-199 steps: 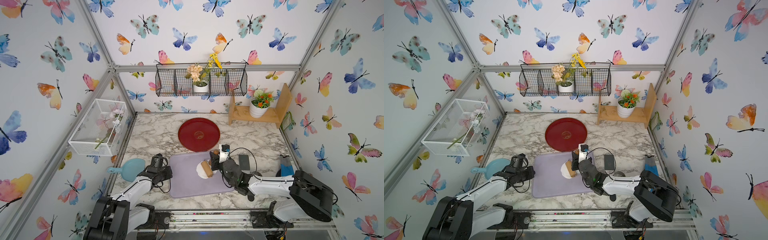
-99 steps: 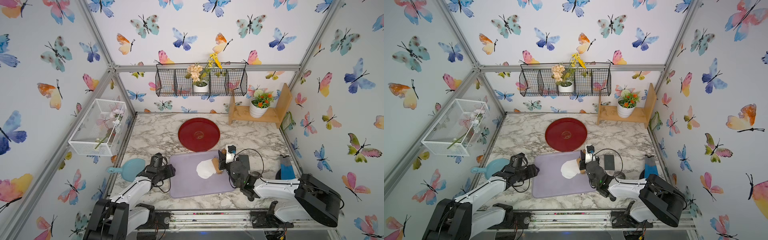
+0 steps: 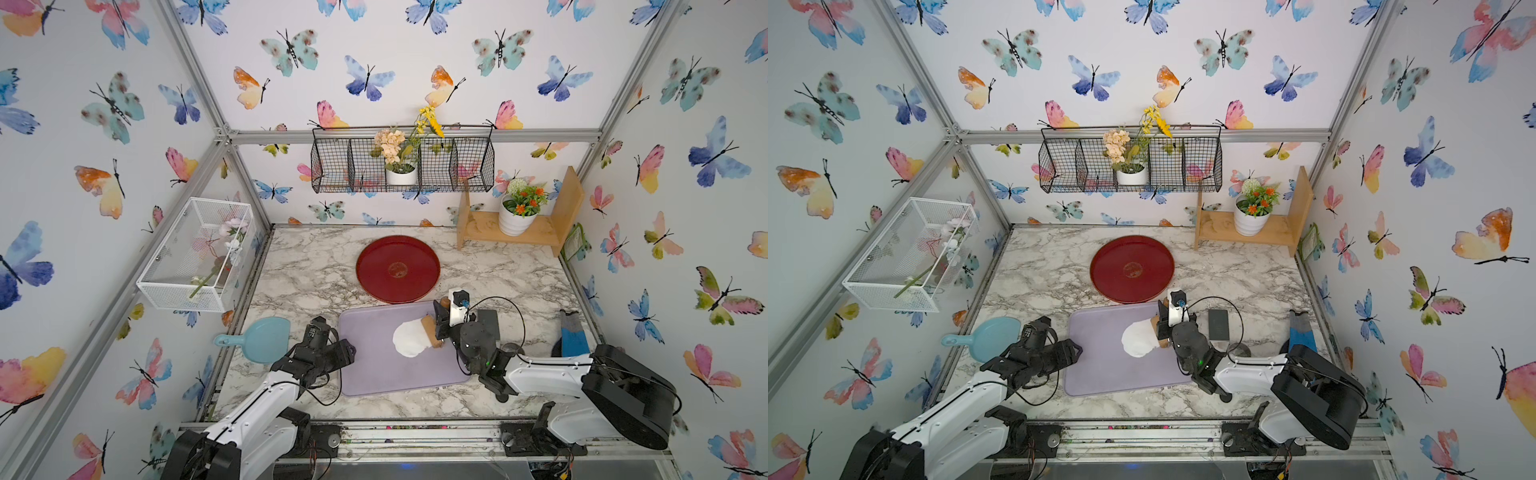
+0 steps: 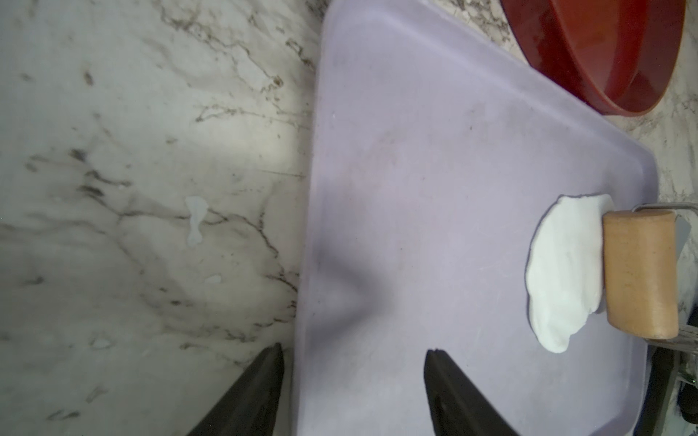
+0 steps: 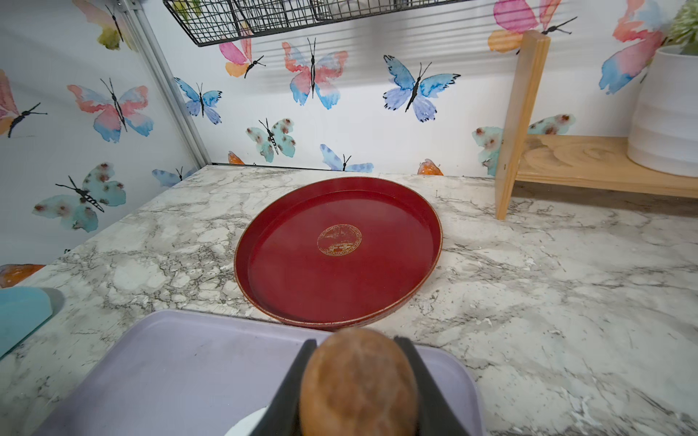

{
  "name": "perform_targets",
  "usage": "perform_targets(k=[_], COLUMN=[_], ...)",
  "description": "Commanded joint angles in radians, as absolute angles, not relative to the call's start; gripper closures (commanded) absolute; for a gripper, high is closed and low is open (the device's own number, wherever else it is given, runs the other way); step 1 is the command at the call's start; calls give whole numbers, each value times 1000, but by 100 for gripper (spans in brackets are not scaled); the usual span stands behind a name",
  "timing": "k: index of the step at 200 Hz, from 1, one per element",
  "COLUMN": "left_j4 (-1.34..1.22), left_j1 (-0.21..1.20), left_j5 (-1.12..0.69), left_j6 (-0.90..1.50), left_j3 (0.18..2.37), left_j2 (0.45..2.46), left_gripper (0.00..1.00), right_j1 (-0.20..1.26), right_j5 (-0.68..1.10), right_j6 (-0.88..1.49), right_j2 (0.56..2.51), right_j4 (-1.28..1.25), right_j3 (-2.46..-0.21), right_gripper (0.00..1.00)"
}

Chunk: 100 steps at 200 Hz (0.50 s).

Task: Roll out the dumpling wrappers from the dough
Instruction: Flatten out the dough on the work surface.

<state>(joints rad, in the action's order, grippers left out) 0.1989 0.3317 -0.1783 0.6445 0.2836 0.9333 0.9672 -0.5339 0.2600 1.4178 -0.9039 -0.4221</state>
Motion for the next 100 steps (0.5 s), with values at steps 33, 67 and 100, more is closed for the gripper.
perform_targets(k=[33, 67, 100], left_j4=[209, 212, 216], left_j1=[344, 347, 347], left_j5=[-198, -192, -192], left_j6=[652, 648, 649], left_j3=[274, 289, 298], left_j2=[963, 967, 963], left_gripper=[40, 40, 40], right_j1=[978, 1001, 1016], right_j5=[-317, -321, -331], right_j6=[374, 418, 456], right_j2=[1495, 1535, 1568], right_j4=[-858, -863, -871], right_j3=[-344, -312, -282], right_gripper=[98, 98, 98])
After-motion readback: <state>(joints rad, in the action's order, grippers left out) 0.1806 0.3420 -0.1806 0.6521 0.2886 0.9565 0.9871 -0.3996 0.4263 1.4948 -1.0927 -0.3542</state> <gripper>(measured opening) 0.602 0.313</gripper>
